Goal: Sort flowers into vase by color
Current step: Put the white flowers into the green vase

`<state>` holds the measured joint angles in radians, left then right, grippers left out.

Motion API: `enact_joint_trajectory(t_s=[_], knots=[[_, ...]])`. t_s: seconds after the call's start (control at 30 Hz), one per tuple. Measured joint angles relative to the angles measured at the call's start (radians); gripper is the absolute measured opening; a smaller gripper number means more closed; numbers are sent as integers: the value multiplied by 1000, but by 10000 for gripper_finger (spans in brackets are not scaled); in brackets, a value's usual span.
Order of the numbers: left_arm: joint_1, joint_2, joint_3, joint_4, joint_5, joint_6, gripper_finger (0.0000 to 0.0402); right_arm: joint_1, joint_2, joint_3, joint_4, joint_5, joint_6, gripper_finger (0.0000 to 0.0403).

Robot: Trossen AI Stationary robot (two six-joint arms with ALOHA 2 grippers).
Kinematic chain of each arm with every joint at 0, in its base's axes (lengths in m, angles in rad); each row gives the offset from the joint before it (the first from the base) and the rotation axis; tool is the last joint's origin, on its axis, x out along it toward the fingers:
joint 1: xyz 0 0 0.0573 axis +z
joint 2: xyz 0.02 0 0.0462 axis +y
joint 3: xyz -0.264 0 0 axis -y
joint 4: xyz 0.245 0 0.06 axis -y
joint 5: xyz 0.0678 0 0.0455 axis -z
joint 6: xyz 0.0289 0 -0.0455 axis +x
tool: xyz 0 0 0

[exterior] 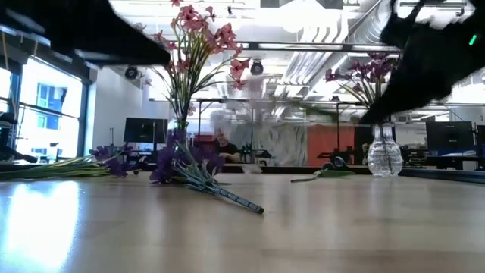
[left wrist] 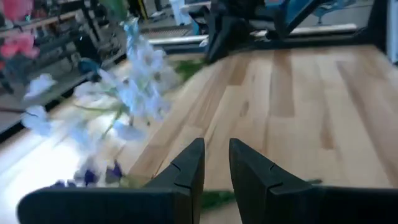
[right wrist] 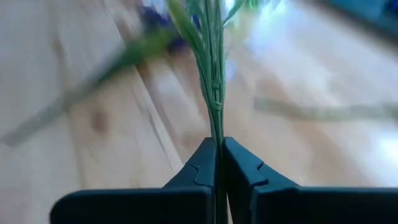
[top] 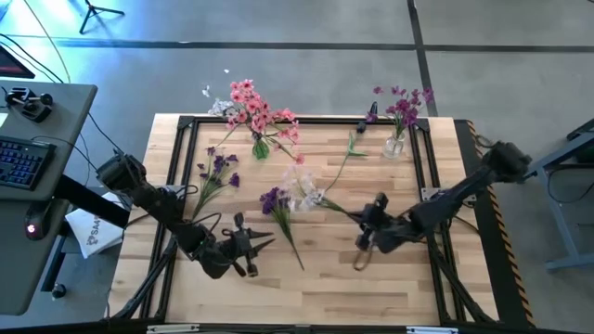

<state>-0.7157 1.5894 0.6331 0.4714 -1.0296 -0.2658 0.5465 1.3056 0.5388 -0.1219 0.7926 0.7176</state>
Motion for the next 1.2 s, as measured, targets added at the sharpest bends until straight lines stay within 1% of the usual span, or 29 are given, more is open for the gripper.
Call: enact_joint_trajectory(t_s=[0.07,0.13,0.2,0.27,0.33,0.4,0.47,0.5,0.53,0.6,0.67,0.73,0.8,0.9,1.03,1.1,1.2], knots=[[0,0,14,0,0,18,59,48,-45,2,40,65,-98,8],[0,0,17,-1,0,25,59,84,-63,1,77,70,-192,10],[0,0,17,-2,5,25,59,108,-64,1,158,61,-260,9],[3,0,17,-2,33,25,59,122,-49,1,292,53,-343,5],[11,0,17,-2,89,40,59,121,-13,1,476,1,-489,4],[21,0,17,0,152,59,59,110,34,1,716,-111,-682,4],[29,2,17,11,204,88,59,85,92,1,963,-284,-856,4],[32,8,17,31,222,109,59,68,123,1,1073,-392,-922,4],[36,17,17,62,233,146,59,47,157,2,1180,-495,-962,4],[43,41,17,162,252,255,59,1,219,2,1368,-676,-985,3],[54,69,27,282,296,392,59,-39,273,2,1496,-796,-977,2],[70,98,50,384,334,530,59,-73,317,4,1570,-848,-954,2],[89,130,87,453,362,647,62,-99,351,13,1600,-854,-927,2],[126,169,151,468,430,763,75,-130,396,55,1601,-852,-893,2],[178,216,228,465,498,799,118,-146,453,148,1602,-853,-880,1],[197,230,258,463,501,794,142,-148,479,189,1602,-854,-892,1],[210,233,289,467,501,746,170,-146,501,225,1598,-854,-922,1]])
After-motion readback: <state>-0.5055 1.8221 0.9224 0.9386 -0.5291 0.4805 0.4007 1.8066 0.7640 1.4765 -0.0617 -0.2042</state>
